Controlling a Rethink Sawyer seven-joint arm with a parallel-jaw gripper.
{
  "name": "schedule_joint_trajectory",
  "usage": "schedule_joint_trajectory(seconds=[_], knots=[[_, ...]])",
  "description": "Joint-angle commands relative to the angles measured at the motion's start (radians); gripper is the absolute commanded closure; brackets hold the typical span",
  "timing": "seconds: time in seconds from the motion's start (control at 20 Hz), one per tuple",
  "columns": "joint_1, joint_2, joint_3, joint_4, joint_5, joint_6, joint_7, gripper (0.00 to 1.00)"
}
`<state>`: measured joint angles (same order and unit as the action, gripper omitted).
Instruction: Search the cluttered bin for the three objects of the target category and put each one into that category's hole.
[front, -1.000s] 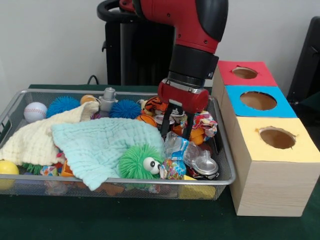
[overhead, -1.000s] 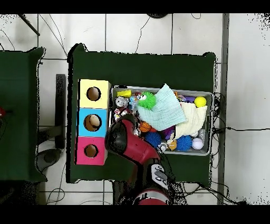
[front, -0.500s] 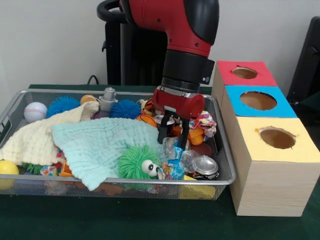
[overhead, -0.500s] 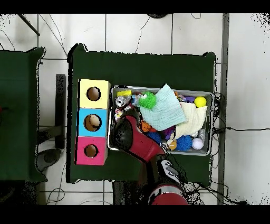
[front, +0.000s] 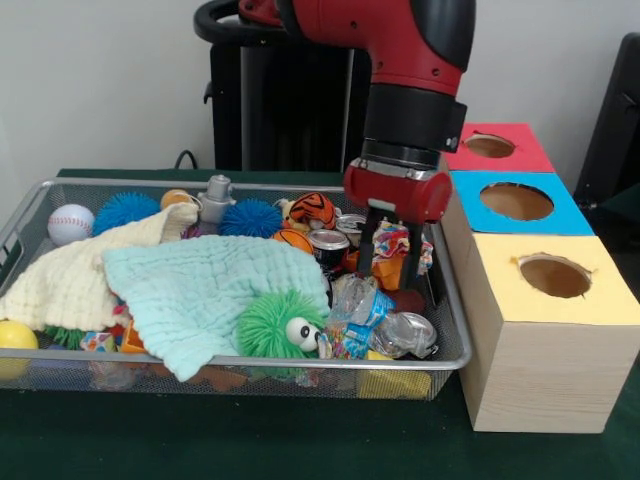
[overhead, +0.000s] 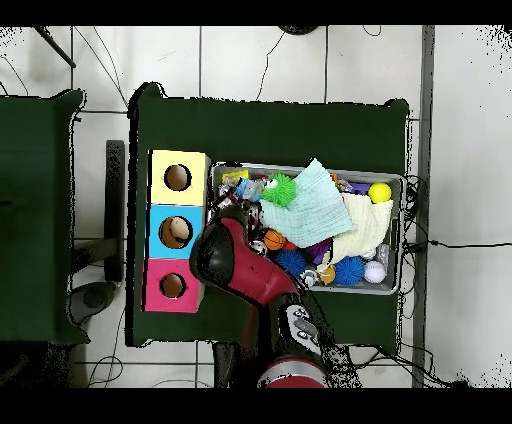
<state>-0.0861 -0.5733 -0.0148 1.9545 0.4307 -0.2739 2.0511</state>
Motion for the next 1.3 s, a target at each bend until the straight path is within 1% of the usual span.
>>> schedule_joint_trajectory(seconds=[0.05, 0.3, 0.5, 0.75, 0.9, 1.15, 1.3], knots=[[0.002, -0.026, 0.024, -0.029, 0.053, 0.125, 0.171, 0.0], [-0.003, -0.023, 0.029, -0.024, 0.039, 0.115, 0.186, 0.0], [0.004, 0.01, 0.022, -0.042, 0.045, 0.08, 0.19, 0.0], [0.063, 0.065, -0.06, -0.094, 0.131, 0.001, 0.19, 0.0], [0.085, 0.08, -0.082, -0.11, 0.163, -0.047, 0.201, 0.0], [0.084, 0.078, -0.076, -0.109, 0.161, -0.074, 0.221, 0.0], [0.069, 0.071, -0.054, -0.101, 0.144, -0.083, 0.235, 0.0]])
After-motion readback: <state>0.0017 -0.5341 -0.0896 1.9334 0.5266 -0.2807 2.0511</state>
